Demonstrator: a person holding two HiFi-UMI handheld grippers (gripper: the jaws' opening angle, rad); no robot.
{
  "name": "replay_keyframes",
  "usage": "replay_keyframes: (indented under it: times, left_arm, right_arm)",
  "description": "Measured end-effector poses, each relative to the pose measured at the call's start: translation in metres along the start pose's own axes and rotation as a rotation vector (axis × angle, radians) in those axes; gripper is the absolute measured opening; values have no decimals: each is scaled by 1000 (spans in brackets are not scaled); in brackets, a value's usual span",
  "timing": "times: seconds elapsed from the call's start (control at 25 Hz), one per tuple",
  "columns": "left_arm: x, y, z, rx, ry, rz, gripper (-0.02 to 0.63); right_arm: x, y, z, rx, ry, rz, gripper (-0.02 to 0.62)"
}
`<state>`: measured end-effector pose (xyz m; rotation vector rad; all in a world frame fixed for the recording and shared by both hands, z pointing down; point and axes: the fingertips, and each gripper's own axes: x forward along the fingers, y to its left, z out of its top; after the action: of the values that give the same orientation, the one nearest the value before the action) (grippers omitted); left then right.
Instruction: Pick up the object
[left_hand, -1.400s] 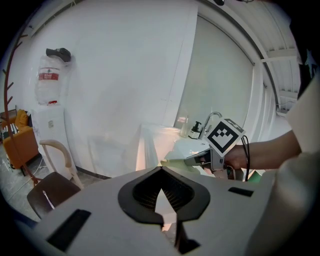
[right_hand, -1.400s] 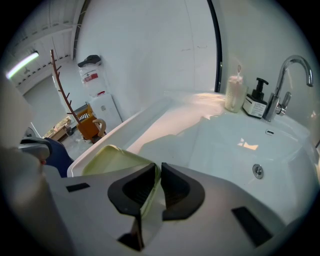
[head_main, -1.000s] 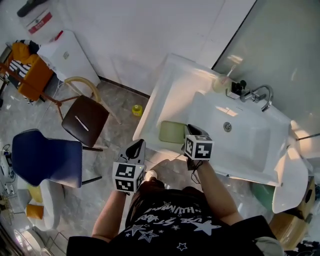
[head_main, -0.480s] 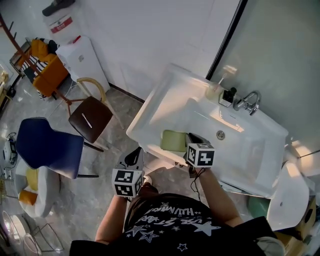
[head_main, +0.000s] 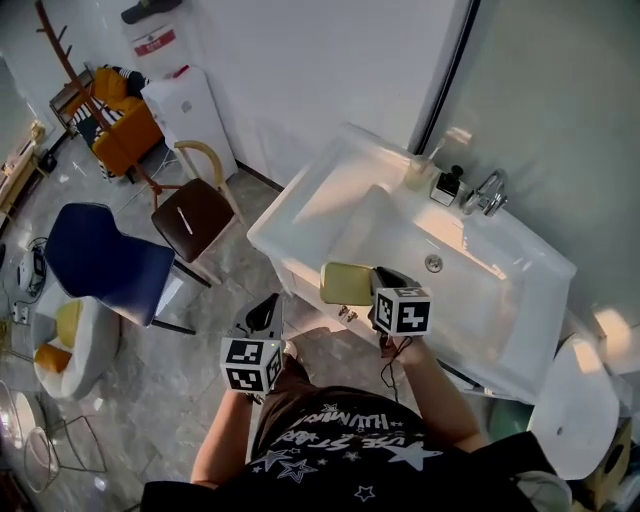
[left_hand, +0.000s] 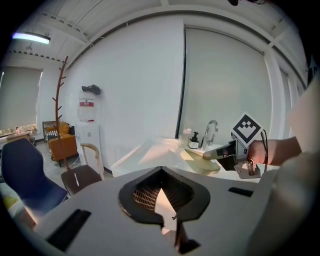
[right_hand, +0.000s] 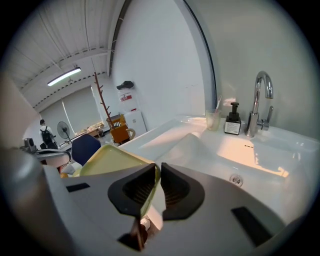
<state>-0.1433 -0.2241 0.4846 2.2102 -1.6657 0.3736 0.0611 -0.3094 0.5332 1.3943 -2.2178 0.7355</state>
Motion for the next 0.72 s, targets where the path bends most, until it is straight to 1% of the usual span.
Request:
replay_keyframes:
  times: [0.2, 0.4, 0.56, 0.72]
  left_arm:
    - [-35, -31, -17, -14, -10, 56, 15]
    - [-72, -61, -39, -22, 1, 107, 15]
    - [-103, -70, -49, -36, -6, 166, 15]
    - [-128, -76, -64, -48, -1, 207, 15]
  right_arm:
    - [-32, -4, -21, -32, 0, 54, 45]
    - [-62, -5, -49, -41, 17, 101, 45]
    - [-80, -2, -65, -43, 17, 139, 44]
    - [-89, 4, -80, -33, 10, 172, 44]
